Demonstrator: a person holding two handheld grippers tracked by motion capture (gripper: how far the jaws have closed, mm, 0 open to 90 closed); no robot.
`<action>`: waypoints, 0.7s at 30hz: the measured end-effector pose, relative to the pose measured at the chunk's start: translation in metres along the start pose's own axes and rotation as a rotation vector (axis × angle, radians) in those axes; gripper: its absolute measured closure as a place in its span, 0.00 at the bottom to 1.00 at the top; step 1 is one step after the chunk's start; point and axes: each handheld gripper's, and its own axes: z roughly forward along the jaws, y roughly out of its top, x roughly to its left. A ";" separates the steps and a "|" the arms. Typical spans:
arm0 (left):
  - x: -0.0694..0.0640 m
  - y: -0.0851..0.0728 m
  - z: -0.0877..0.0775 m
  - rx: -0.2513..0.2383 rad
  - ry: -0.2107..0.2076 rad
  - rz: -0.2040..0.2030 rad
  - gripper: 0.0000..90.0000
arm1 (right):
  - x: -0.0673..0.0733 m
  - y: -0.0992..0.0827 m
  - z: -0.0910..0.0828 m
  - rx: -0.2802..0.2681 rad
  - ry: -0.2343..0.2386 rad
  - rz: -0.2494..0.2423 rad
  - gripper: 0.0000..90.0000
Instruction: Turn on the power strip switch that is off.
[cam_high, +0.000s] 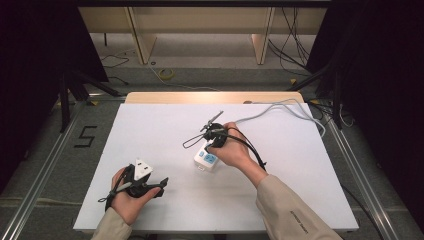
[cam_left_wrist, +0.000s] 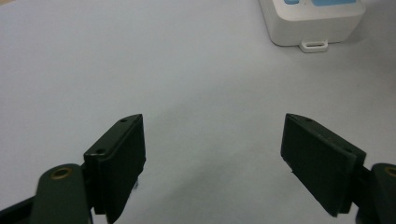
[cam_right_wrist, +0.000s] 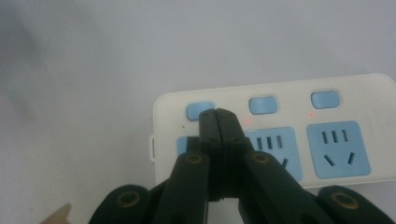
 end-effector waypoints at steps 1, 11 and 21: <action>0.000 0.000 0.000 -0.001 0.000 -0.001 0.24 | 0.000 0.001 0.000 0.003 0.001 0.002 1.00; 0.000 0.000 0.000 -0.001 -0.002 -0.005 0.24 | 0.001 0.005 0.006 0.008 -0.002 -0.010 1.00; 0.000 0.000 0.000 -0.002 -0.001 -0.006 0.24 | 0.002 0.008 0.011 0.018 -0.003 -0.010 1.00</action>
